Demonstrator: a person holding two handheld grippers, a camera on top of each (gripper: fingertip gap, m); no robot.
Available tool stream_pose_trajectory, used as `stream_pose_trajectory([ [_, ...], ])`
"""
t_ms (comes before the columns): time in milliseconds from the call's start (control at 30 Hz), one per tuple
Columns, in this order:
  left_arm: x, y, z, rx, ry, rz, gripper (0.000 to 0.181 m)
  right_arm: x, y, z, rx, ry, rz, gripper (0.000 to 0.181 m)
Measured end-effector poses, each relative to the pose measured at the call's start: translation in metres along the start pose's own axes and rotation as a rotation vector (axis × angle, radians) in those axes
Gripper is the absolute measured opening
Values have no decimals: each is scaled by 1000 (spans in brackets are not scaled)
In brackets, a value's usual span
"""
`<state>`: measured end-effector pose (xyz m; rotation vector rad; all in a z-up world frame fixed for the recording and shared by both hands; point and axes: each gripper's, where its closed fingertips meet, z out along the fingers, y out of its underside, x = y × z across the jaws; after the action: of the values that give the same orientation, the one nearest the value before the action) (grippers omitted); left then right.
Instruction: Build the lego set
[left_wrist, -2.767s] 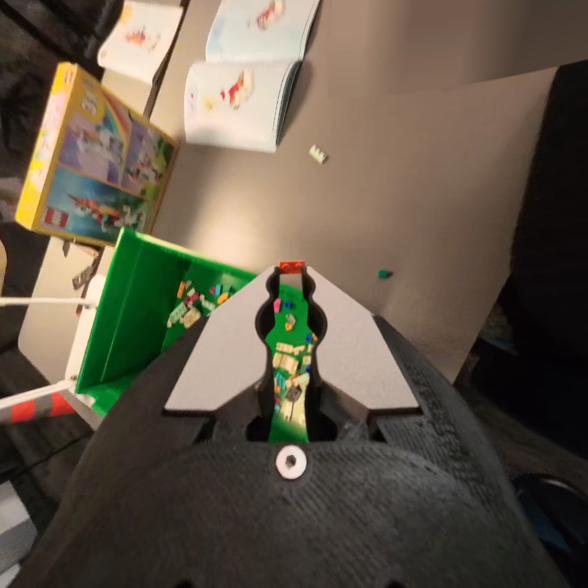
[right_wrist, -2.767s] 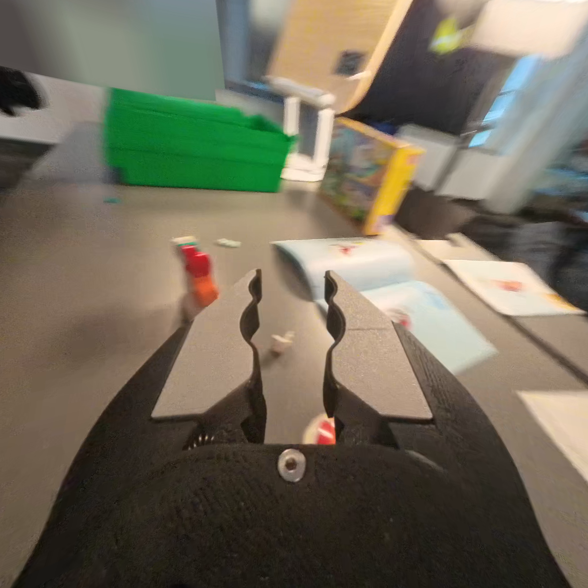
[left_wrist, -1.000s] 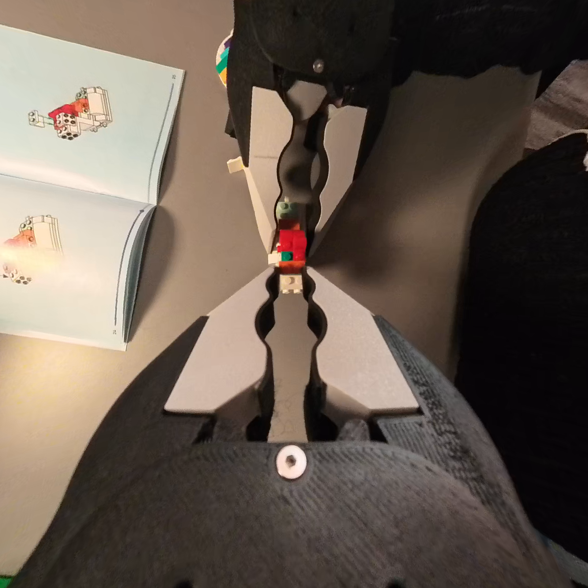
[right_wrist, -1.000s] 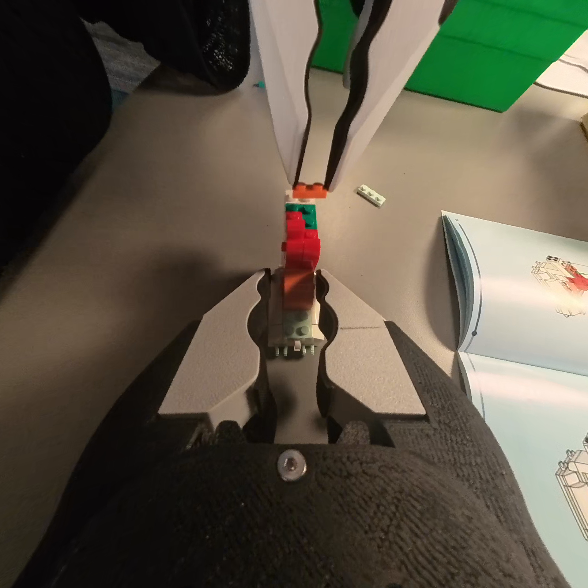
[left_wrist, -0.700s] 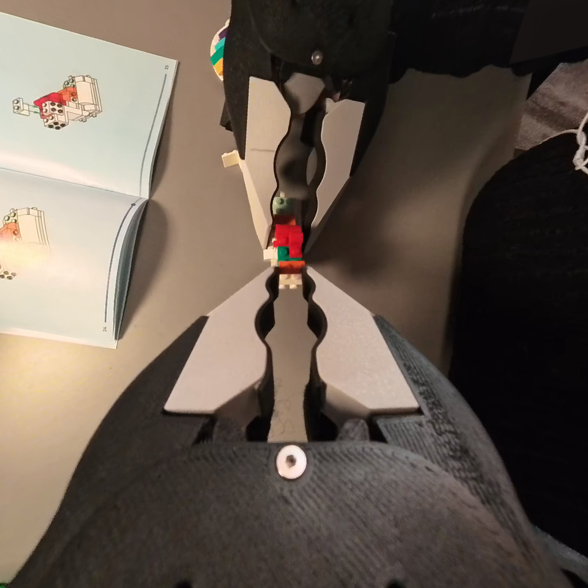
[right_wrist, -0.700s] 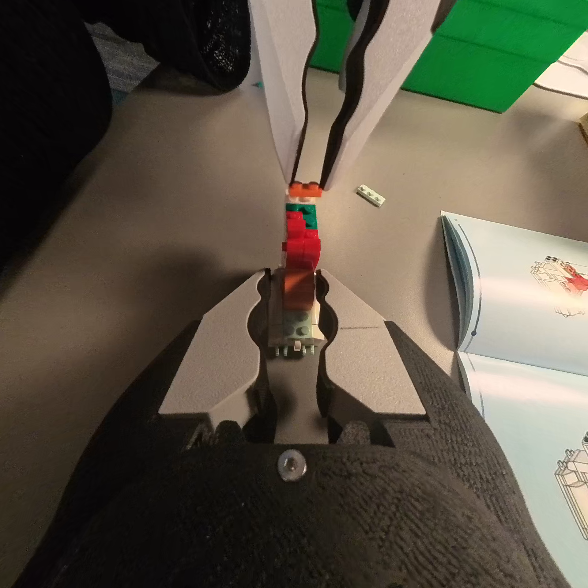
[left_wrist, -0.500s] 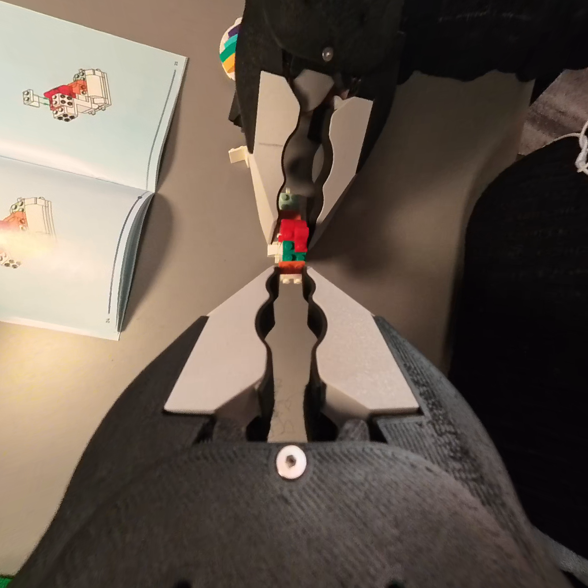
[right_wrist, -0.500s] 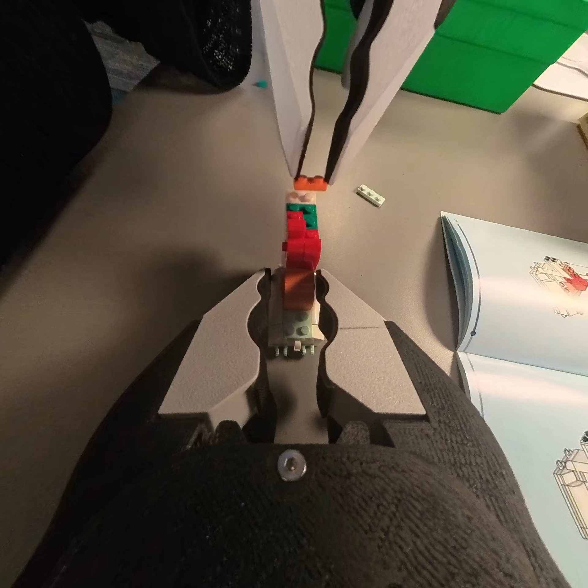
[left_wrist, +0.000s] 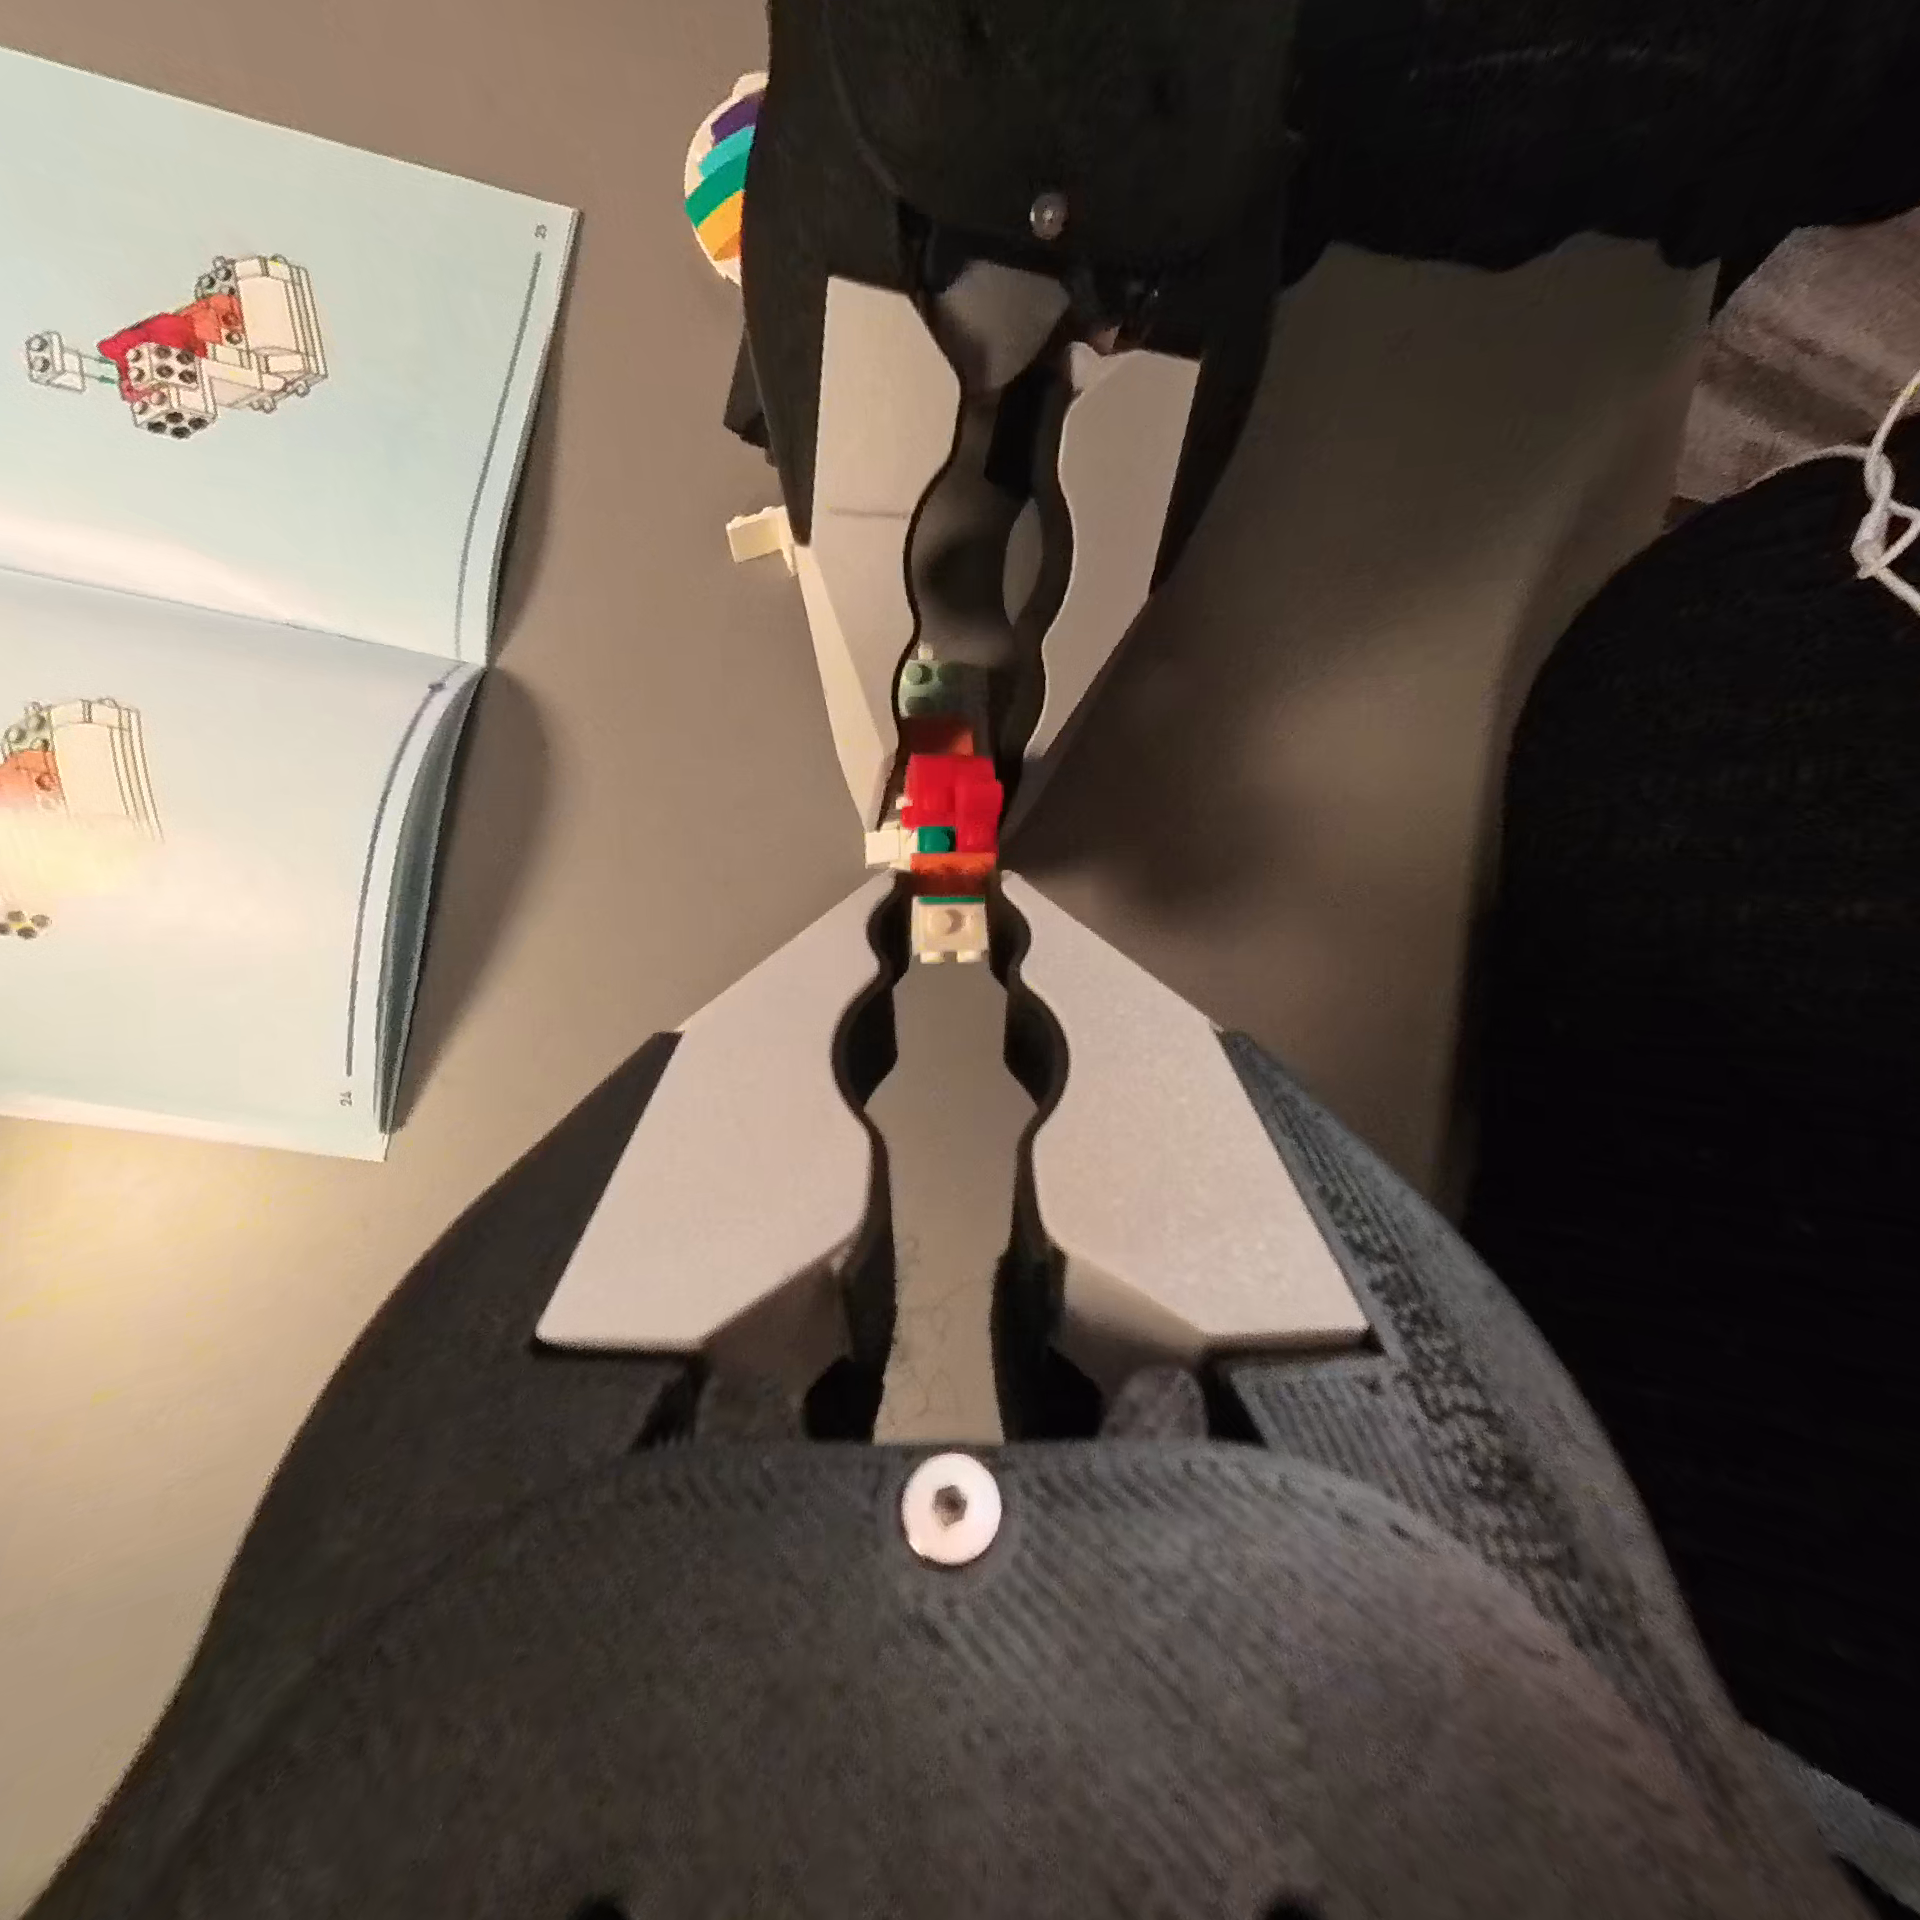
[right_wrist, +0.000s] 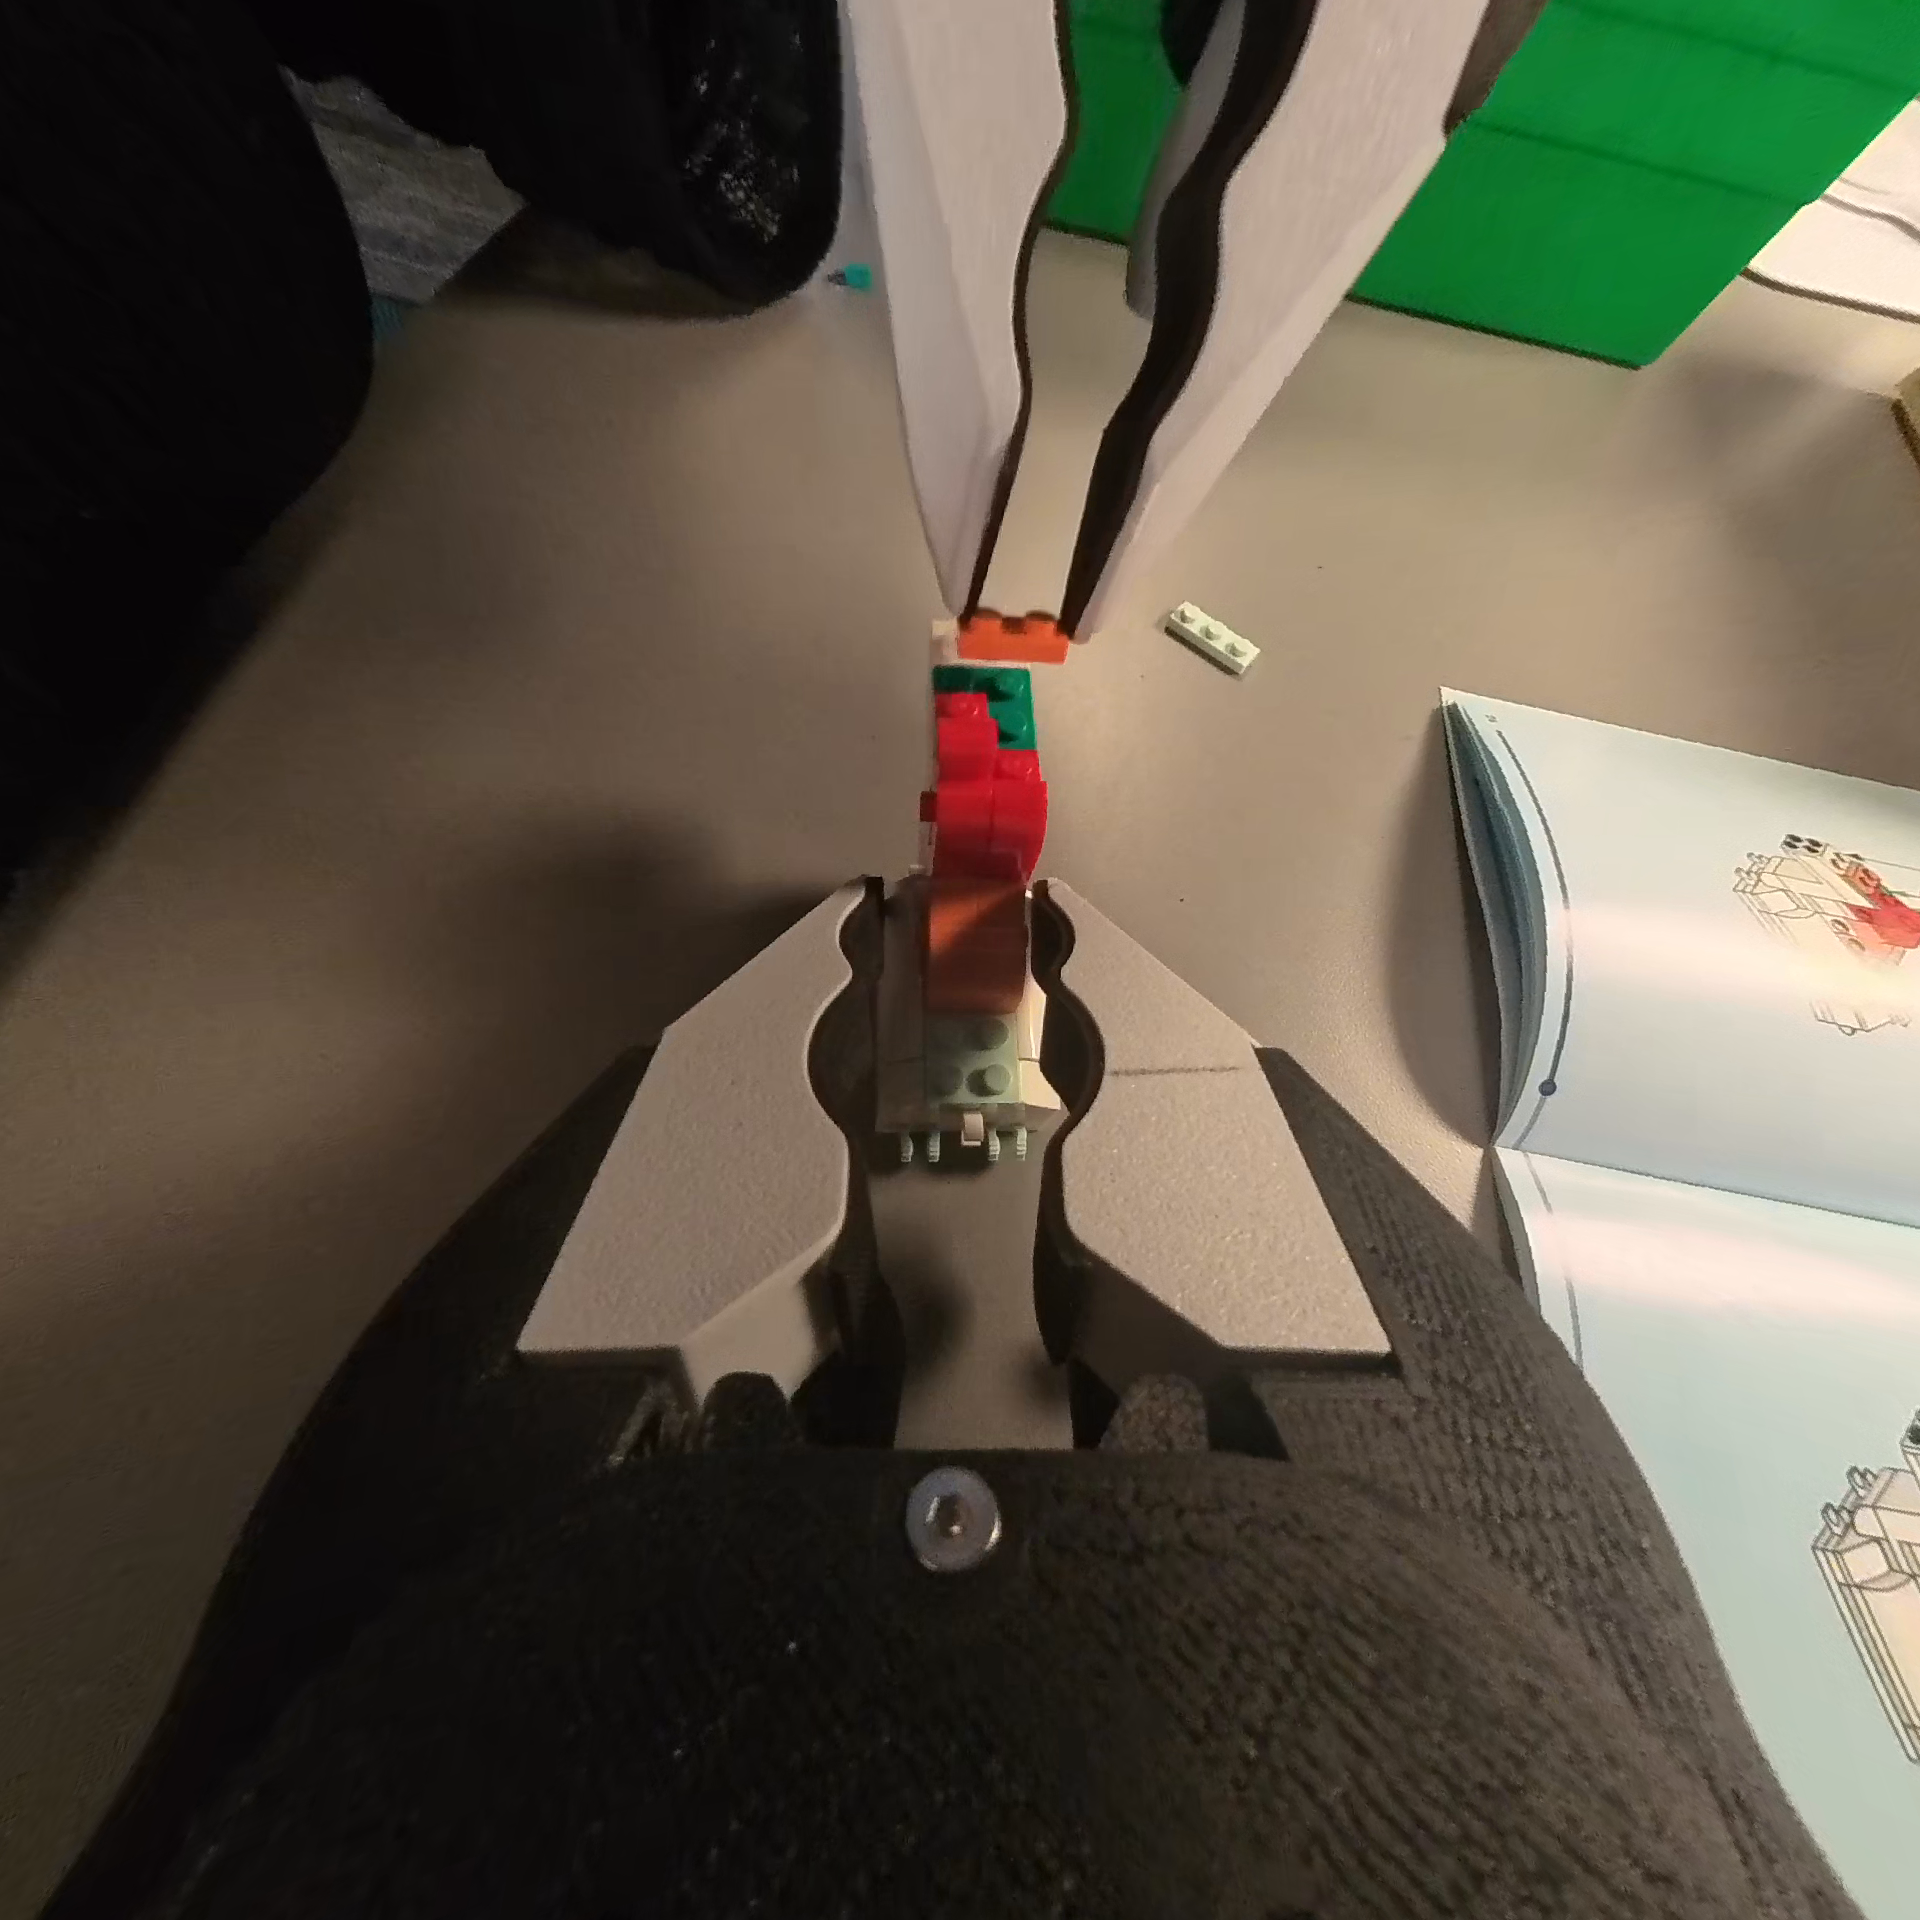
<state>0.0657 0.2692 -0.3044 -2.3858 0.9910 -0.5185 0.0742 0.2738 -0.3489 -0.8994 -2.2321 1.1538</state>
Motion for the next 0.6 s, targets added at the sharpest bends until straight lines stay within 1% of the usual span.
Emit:
stream_pose_trajectory([
  [233, 0, 5, 5, -64, 19, 15, 13, 5, 1, -5, -2, 6, -3, 26],
  [600, 3, 4, 7, -104, 30, 34, 14, 15, 6, -17, -8, 15, -4, 26],
])
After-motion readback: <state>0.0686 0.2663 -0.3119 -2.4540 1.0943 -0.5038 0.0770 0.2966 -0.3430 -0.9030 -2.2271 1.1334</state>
